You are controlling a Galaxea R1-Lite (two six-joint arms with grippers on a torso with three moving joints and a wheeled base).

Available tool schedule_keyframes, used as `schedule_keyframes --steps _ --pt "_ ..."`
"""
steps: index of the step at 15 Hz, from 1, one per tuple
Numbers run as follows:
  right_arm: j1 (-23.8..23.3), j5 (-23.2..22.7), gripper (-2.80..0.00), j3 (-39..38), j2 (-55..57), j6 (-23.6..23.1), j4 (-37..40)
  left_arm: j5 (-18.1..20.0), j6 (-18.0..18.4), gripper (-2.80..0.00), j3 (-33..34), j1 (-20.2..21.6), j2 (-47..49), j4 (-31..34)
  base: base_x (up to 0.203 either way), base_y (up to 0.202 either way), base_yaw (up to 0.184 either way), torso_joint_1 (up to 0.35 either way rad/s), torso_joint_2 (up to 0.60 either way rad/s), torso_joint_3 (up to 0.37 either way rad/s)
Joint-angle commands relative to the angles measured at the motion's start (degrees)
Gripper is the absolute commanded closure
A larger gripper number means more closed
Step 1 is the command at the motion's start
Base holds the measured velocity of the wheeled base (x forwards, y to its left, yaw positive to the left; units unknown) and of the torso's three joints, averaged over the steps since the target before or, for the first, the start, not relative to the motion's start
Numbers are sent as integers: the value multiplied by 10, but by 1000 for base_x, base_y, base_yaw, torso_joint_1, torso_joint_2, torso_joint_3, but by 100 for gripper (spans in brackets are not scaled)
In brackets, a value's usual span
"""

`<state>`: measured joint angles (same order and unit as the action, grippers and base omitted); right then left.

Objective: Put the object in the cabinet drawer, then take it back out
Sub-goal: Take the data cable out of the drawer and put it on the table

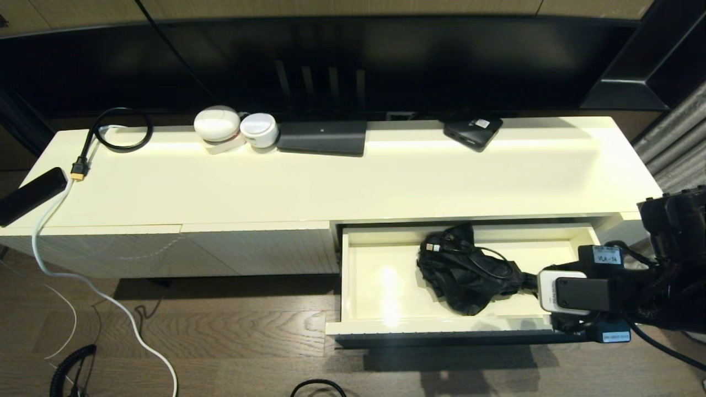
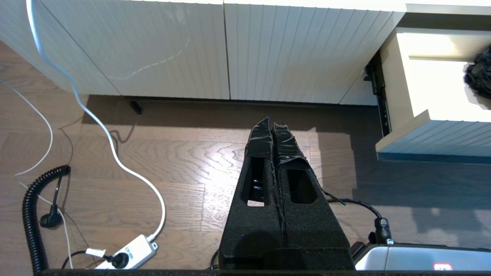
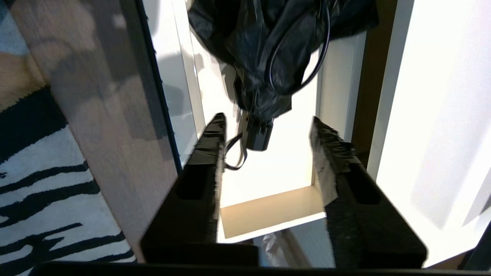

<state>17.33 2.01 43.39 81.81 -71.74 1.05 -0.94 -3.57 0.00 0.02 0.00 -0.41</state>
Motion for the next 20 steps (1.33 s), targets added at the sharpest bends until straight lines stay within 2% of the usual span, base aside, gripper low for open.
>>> schedule_keyframes --steps 1,5,9,14,20 --pt "20 0 -280 2 0 -6 -1 0 0 0 0 0 0 0 0 0 0 0 0 0" --pt "21 1 -280 17 -2 -27 24 0 0 0 0 0 0 0 0 0 0 0 0 0" --pt "16 2 -280 74 55 -26 66 0 0 0 0 1 0 0 0 0 0 0 0 0" --pt "19 1 -280 160 125 24 186 0 0 0 0 0 0 0 0 0 0 0 0 0" --pt "18 -21 -280 224 211 98 192 0 0 0 0 0 0 0 0 0 0 0 0 0"
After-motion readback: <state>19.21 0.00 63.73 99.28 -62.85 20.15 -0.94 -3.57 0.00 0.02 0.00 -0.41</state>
